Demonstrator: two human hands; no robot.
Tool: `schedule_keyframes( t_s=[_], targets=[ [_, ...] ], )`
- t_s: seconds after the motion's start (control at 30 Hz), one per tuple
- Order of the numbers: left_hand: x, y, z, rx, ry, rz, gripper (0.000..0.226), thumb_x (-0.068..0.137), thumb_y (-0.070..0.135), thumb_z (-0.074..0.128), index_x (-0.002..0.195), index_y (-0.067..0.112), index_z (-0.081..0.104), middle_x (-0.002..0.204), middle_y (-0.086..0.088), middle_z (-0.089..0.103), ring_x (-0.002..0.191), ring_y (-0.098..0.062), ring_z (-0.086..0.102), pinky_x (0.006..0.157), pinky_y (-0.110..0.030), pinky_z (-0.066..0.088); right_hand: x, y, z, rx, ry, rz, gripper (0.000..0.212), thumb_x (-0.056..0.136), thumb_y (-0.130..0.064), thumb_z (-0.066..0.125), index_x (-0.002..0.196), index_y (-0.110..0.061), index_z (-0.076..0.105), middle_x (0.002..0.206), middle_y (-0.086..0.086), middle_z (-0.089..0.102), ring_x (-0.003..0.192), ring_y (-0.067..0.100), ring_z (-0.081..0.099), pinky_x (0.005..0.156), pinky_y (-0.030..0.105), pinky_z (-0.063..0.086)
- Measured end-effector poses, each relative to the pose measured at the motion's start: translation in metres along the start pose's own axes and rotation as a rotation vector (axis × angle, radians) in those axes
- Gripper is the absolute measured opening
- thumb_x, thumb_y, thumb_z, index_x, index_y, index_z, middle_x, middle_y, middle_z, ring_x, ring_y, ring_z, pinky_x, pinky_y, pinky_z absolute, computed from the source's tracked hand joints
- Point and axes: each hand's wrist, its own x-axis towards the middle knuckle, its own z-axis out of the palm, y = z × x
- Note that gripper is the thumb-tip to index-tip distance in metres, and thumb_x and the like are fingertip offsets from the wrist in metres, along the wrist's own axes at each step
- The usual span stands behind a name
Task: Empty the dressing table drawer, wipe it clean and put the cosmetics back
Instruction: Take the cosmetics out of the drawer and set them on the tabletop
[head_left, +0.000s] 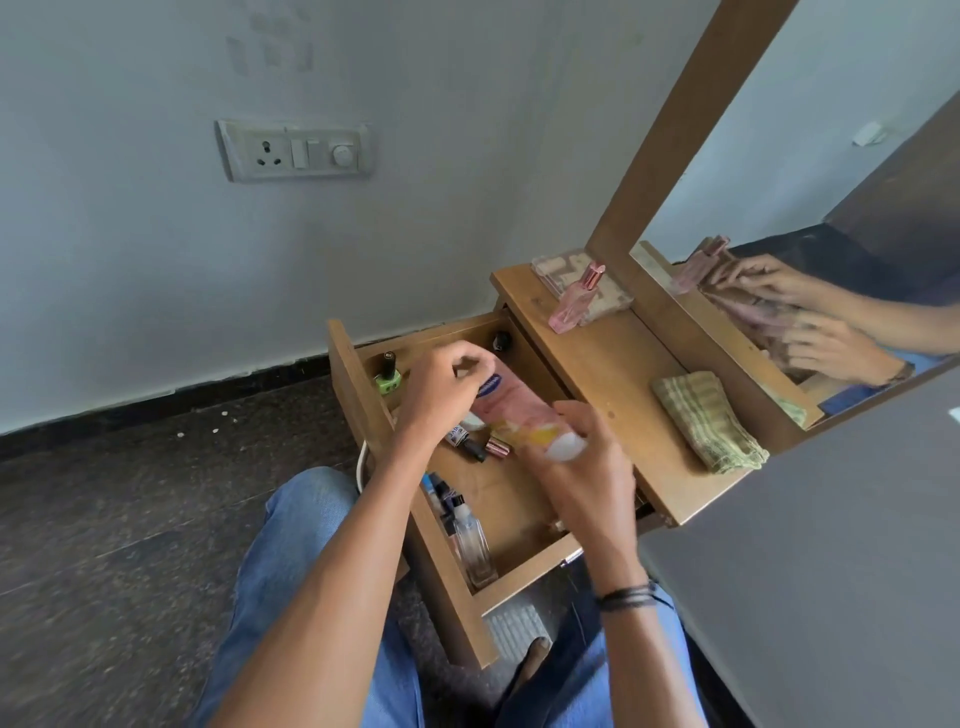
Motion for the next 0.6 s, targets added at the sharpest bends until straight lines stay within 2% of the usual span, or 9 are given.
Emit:
schedule_keyframes(
  t_s=[0.03, 0.1, 0.17, 0.27, 0.33, 0.43, 0.6],
  targets=[
    [-0.001, 0.002, 0.002, -0.038, -0.096, -0.016, 0.014, 0.096, 0.031, 0.066, 0.104, 0.025, 0.075, 0.108, 0.013, 0.072, 0.107, -0.004, 0.062, 0.074, -0.009, 0.045, -0.001, -0.003, -0.014, 0.042, 0.057, -0.007, 0.052, 0.076, -0.033, 0.086, 0.119, -0.036, 0.057, 0.115, -0.011, 0.06, 0.099, 0.004, 0.059, 0.078, 0.031, 0.06],
    [-0.004, 0.006, 0.007, -0.108, -0.269, -0.05, 0.019, 0.094, 0.042, 0.067, 0.105, 0.029, 0.076, 0.107, 0.016, 0.074, 0.109, -0.003, 0.065, 0.092, -0.025, 0.051, -0.001, -0.011, -0.036, 0.126, 0.179, -0.035, 0.051, 0.073, -0.022, 0.088, 0.113, -0.033, 0.059, 0.104, -0.015, 0.061, 0.09, -0.005, 0.059, 0.073, 0.019, 0.054],
    [-0.01, 0.01, 0.012, -0.133, -0.389, -0.041, 0.031, 0.091, 0.056, 0.066, 0.111, 0.035, 0.074, 0.112, 0.019, 0.073, 0.113, -0.001, 0.063, 0.104, -0.038, 0.049, 0.0, -0.018, -0.049, 0.264, 0.262, -0.048, 0.054, 0.073, -0.015, 0.089, 0.115, -0.029, 0.058, 0.1, -0.02, 0.06, 0.084, -0.012, 0.059, 0.067, 0.01, 0.049],
    [-0.019, 0.021, 0.016, -0.183, -0.553, -0.039, 0.041, 0.085, 0.066, 0.063, 0.119, 0.044, 0.07, 0.124, 0.018, 0.069, 0.119, -0.005, 0.062, 0.109, -0.046, 0.045, 0.004, -0.024, -0.052, 0.388, 0.368, -0.048, 0.063, 0.075, -0.029, 0.09, 0.128, -0.024, 0.057, 0.107, -0.017, 0.061, 0.09, -0.006, 0.063, 0.071, 0.013, 0.052],
    [-0.023, 0.027, 0.019, -0.254, -0.683, -0.048, 0.036, 0.088, 0.052, 0.068, 0.124, 0.049, 0.065, 0.126, 0.015, 0.068, 0.119, -0.01, 0.063, 0.107, -0.045, 0.046, 0.007, -0.025, -0.049, 0.421, 0.425, -0.048, 0.067, 0.075, -0.035, 0.09, 0.132, -0.023, 0.055, 0.109, -0.015, 0.062, 0.091, -0.004, 0.063, 0.074, 0.014, 0.053],
    [-0.029, 0.033, 0.022, -0.261, -0.801, 0.008, 0.056, 0.088, 0.022, 0.077, 0.129, 0.053, 0.054, 0.118, 0.027, 0.065, 0.11, -0.005, 0.065, 0.097, -0.034, 0.051, 0.011, -0.026, -0.041, 0.465, 0.457, -0.021, 0.065, 0.076, -0.035, 0.09, 0.129, -0.024, 0.055, 0.105, -0.011, 0.066, 0.091, -0.001, 0.066, 0.076, 0.017, 0.053],
    [-0.029, 0.026, 0.028, -0.406, -0.716, -0.022, 0.071, 0.076, 0.016, 0.087, 0.138, 0.028, 0.055, 0.121, 0.003, 0.07, 0.114, -0.017, 0.065, 0.104, -0.045, 0.05, 0.012, -0.019, -0.033, 0.518, 0.368, 0.037, 0.05, 0.079, -0.051, 0.08, 0.118, -0.024, 0.065, 0.104, -0.007, 0.074, 0.094, 0.003, 0.071, 0.083, 0.032, 0.06]
  ],
)
